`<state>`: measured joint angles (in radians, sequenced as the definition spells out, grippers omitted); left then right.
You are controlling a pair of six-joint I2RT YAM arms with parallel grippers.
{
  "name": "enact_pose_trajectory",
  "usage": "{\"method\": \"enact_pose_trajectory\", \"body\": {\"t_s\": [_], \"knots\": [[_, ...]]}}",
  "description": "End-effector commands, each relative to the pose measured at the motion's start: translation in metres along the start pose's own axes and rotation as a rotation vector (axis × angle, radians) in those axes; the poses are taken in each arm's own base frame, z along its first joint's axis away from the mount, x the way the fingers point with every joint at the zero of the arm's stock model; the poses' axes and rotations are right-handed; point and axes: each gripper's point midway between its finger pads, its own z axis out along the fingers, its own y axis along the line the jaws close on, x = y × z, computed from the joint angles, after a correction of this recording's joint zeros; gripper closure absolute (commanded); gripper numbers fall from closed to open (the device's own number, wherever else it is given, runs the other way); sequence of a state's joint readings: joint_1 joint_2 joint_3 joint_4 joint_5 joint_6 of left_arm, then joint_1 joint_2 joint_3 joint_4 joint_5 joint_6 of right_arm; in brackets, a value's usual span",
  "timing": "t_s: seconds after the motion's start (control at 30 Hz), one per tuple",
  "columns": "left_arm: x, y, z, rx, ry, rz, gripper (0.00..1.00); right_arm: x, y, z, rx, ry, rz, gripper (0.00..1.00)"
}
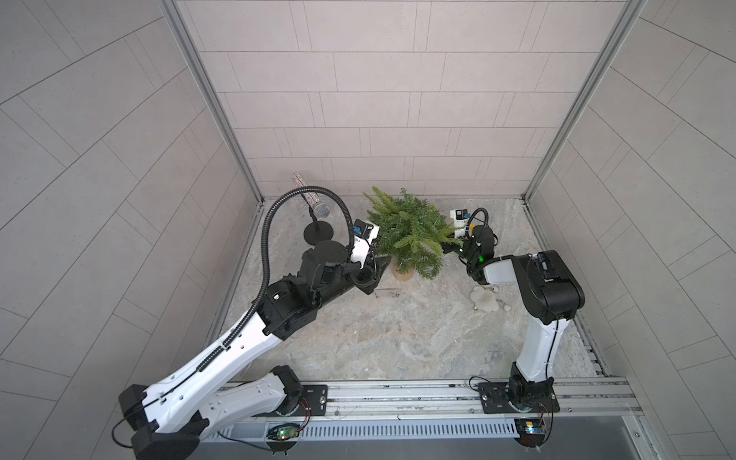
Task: Remove string lights from the small christmas tree
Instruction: Remove the light string from the Christmas tree.
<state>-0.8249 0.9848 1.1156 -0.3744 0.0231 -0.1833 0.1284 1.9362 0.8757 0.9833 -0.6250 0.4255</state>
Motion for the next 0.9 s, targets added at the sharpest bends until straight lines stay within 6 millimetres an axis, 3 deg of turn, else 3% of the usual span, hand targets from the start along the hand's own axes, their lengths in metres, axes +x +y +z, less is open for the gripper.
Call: {"method": "enact_pose_trajectory", "body": {"t_s": [0.0,0.07,0.4,0.87], "knots": [[-0.017,0.001,-0.007,-0.015,-0.035,0.012,0.53,-0.008,-0.001,-0.006,-0.007,-0.038,-0.004,0.90],[-0.018,0.003,-0.007,-0.020,-0.036,0.015,0.53,-0.010,-0.004,-0.013,-0.001,-0.038,0.008,0.95],[-0.020,0.000,-0.004,-0.011,-0.035,0.021,0.53,-0.021,-0.021,-0.042,0.163,0.070,-0.047,0.98],[-0.016,-0.003,-0.005,0.013,-0.031,0.012,0.53,-0.101,0.003,-0.061,0.211,0.073,-0.186,1.00]]}}
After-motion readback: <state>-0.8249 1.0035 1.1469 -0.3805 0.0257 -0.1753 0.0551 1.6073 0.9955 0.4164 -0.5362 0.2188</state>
